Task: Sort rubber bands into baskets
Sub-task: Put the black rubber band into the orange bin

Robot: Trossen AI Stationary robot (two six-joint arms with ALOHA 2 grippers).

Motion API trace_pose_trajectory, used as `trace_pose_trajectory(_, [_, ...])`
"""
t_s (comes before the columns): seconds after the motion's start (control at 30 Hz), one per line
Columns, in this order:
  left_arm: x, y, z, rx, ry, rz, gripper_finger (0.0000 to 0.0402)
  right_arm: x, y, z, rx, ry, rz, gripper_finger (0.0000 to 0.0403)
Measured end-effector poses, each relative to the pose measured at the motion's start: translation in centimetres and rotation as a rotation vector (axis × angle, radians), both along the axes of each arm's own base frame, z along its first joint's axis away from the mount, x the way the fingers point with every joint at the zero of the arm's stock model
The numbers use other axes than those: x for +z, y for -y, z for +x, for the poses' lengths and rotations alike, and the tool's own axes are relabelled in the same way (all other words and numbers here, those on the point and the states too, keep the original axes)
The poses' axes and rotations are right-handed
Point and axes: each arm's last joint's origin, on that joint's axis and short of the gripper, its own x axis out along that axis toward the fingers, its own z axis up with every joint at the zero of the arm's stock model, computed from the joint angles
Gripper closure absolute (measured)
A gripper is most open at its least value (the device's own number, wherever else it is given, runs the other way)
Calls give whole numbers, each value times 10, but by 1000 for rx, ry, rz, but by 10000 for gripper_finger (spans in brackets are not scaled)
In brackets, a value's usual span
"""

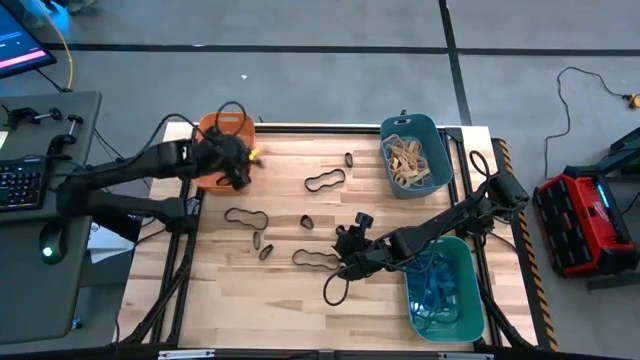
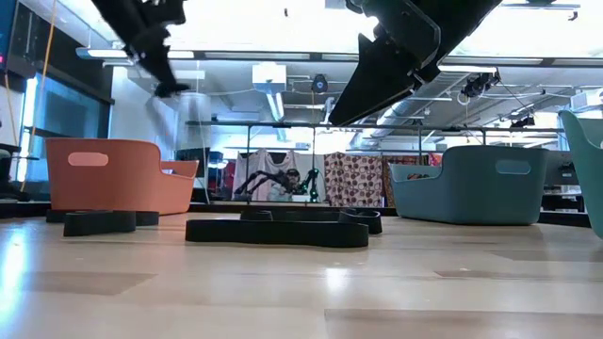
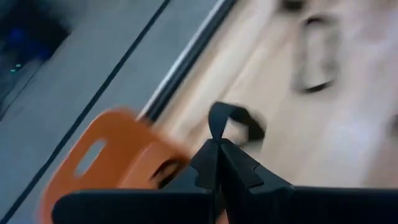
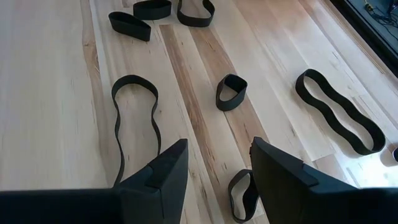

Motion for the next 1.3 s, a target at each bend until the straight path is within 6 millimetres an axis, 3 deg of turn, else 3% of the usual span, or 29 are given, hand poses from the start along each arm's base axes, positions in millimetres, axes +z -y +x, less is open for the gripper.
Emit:
trace_pose_trajectory(0.27, [-9, -39, -20, 259, -114, -19, 402, 0, 0, 0, 1, -1, -1, 240])
trace_pose_trajectory(0.57, [-23, -79, -33, 414, -240, -53, 401, 0, 0, 0, 2, -1, -2, 240])
trace_pose_trajectory(0.8, [-45, -103, -36, 489, -334, -116, 401, 0, 0, 0, 2, -1, -2, 240])
trace_pose_trajectory(1.07, [-89, -109, -36, 463, -380, -207, 401, 0, 0, 0, 2, -2, -3, 240])
trace_pose_trajectory(1.3, [-101, -94, -34, 363, -386, -302, 373, 0, 0, 0, 6, -4, -8, 240])
